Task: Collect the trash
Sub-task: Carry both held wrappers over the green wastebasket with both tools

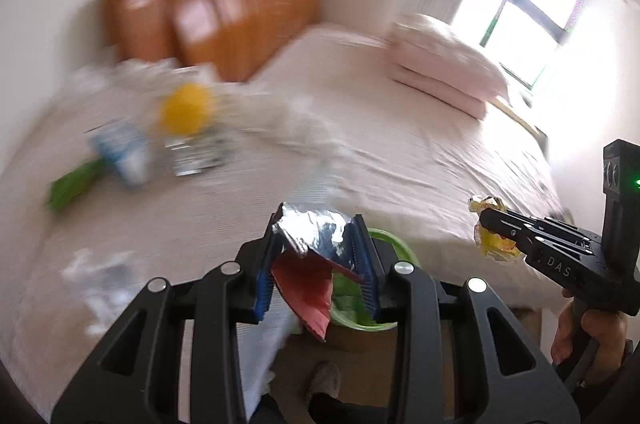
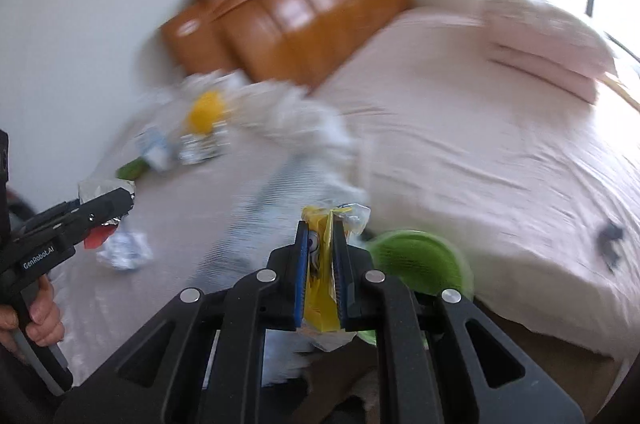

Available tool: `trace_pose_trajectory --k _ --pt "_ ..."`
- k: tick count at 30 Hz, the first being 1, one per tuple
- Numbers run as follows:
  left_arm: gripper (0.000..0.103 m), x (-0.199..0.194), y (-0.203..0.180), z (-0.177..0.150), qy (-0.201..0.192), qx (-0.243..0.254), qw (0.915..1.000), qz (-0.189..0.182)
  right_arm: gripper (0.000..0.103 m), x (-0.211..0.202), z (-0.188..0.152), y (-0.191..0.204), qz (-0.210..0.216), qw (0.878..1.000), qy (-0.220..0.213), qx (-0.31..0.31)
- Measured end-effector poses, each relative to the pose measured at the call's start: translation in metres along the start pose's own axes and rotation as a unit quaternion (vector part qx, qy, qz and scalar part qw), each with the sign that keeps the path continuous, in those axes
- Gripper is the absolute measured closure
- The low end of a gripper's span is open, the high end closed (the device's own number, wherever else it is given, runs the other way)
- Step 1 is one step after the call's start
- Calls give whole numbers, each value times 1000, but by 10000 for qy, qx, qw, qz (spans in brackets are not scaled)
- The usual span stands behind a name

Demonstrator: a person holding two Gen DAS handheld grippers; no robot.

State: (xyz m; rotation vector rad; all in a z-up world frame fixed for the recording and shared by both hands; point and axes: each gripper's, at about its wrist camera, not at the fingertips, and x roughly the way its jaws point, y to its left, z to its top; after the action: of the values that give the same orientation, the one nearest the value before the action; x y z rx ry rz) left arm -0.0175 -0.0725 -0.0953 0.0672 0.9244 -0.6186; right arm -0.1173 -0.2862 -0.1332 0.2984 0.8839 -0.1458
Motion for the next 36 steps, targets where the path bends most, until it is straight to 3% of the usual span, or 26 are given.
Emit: trace_pose_trajectory --k 7,14,17,19,22,27,31,36 --pt "69 54 -93 6 387 746 9949 -554 91 -29 -20 -80 -419 9968 -149 659" --pt "67 147 -148 -18 1030 1354 9846 -410 91 -22 -28 -118 -491 9952 47 843" --pt "51 186 -155 -27 1310 1341 9815 -401 91 -16 -29 -130 -438 9943 164 954" --pt "32 214 -156 -33 1489 1298 9799 -288 91 -11 -27 -136 -402 9939 224 998" --pt "24 243 -156 -40 1710 1250 9770 -238 91 -5 -24 -141 -367 9944 283 954" --pt "13 257 -155 -40 1755 1154 9775 -200 91 4 -17 -143 -301 9953 344 854" --pt "12 253 -154 -31 1700 1053 9796 -187 91 11 -12 -140 -213 9960 345 801" --pt "12 211 -137 -10 1297 901 9874 -39 88 37 -7 -131 -62 9968 428 679"
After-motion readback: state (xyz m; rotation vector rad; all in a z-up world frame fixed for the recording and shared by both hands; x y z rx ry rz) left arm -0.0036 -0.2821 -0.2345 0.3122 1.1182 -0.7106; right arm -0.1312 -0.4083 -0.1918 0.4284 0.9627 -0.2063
